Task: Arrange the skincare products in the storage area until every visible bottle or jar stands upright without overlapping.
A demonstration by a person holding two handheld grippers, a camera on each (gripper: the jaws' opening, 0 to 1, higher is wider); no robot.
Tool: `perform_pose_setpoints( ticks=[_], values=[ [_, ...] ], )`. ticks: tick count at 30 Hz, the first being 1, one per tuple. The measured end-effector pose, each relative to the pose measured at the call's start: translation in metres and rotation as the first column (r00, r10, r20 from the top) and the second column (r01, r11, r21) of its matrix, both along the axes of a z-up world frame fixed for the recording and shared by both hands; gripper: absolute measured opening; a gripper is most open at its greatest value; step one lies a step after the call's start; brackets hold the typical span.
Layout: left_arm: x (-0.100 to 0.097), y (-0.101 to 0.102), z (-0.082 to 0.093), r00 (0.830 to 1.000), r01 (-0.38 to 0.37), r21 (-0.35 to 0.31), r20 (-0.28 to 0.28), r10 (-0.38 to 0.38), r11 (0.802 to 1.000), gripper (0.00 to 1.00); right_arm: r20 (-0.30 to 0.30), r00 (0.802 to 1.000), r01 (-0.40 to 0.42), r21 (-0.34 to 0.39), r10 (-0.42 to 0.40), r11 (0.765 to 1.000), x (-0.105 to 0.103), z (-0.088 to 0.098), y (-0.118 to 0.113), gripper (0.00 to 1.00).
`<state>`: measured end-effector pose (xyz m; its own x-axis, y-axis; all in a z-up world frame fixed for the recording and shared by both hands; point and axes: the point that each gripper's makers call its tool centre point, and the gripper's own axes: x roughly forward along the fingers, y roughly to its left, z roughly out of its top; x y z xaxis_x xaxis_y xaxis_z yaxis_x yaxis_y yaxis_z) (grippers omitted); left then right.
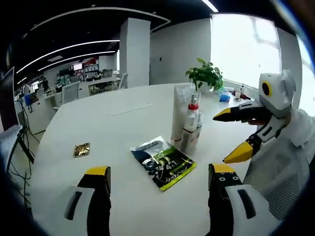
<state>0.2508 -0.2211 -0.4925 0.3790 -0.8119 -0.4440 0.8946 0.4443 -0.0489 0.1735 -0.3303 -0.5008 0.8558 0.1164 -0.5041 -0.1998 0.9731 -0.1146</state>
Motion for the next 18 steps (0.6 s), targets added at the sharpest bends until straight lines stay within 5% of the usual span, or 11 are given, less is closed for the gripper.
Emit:
perform_pose_setpoints(
  ticks=[9, 18],
  values=[
    [0.003, 0.016, 0.018, 1.000, -0.018, -0.012, 0.015, 0.018, 1.000, 0.93, -0.006, 1.000, 0.023, 0.005, -0.023, 1.000, -0.006, -0.003, -0.005, 0.99],
    [0.001, 0.029, 0.010, 0.999, -0.036, -0.009, -0.003, 0.036, 0.999, 0.99, -0.008, 0.999, 0.052, 0.034, -0.052, 0.998, -0.008, -0.012, -0.006, 0.99]
  ],
)
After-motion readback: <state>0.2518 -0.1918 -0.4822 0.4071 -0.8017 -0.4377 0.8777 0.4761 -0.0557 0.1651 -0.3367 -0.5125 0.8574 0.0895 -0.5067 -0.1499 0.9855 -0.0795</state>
